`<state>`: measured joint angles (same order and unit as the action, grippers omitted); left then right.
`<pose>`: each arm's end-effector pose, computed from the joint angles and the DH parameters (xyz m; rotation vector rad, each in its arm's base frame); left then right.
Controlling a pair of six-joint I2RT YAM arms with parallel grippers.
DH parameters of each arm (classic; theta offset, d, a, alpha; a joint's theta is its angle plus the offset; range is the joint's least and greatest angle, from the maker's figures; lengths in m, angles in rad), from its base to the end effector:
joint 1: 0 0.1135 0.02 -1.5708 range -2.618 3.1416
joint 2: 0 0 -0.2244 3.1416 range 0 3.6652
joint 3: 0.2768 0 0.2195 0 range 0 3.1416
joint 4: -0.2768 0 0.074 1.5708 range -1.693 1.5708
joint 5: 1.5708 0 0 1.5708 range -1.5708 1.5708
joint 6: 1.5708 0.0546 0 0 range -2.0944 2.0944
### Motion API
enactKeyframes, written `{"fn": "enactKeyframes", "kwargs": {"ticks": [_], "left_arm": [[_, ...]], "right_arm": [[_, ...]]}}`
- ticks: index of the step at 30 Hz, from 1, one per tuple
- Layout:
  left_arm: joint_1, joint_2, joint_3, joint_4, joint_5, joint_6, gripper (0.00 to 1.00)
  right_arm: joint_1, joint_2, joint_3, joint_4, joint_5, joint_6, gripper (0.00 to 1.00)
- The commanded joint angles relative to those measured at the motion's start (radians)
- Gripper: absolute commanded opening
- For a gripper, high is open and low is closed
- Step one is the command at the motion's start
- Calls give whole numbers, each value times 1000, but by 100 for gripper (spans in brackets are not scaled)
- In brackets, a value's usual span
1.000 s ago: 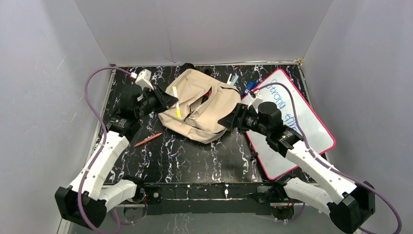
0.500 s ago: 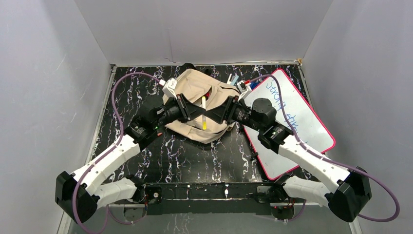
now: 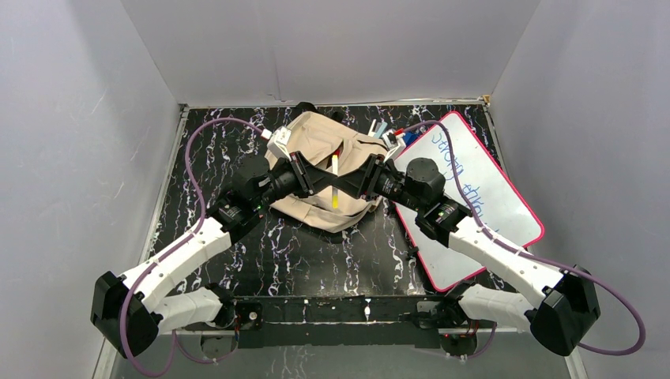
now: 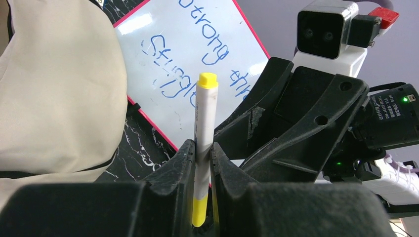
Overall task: Pack the student bag
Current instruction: Pick up the stationery from the center of the board.
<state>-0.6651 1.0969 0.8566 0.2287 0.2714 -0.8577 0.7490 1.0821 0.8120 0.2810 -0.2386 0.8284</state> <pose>0.1983 -0.1742 0.3197 0.0669 1.7665 -1.3679 0.1825 0.1873 0.3145 -0.1413 1.7427 1.3915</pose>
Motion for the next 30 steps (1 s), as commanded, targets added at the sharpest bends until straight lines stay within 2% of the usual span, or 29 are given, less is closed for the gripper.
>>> {"fn": "enactKeyframes", "kwargs": {"ticks": [1, 4, 7, 14, 18, 23, 27, 30], "left_arm": [[-9, -25, 0, 20, -21, 8, 0], [-9, -28, 2, 20, -21, 8, 0], [-9, -28, 9, 15, -22, 12, 0], [-9, -20, 14, 22, 12, 5, 0], [-11, -16, 9, 28, 38, 3, 0], [-10, -30, -1, 34, 37, -9, 0], [-11, -33, 4, 26, 37, -5, 0], [-12, -33, 1, 33, 39, -9, 0]], "right_arm": [[6, -12, 26, 55, -35, -6, 48], [6, -11, 24, 44, -51, -8, 52], [6, -14, 20, 30, -49, -11, 52], [7, -10, 15, -11, -39, -26, 37], [6, 8, 9, -9, -42, -20, 34], [6, 28, 14, -7, -40, -17, 36], [6, 38, 13, -15, -16, -18, 45], [6, 47, 13, -20, -13, -23, 44]]}}
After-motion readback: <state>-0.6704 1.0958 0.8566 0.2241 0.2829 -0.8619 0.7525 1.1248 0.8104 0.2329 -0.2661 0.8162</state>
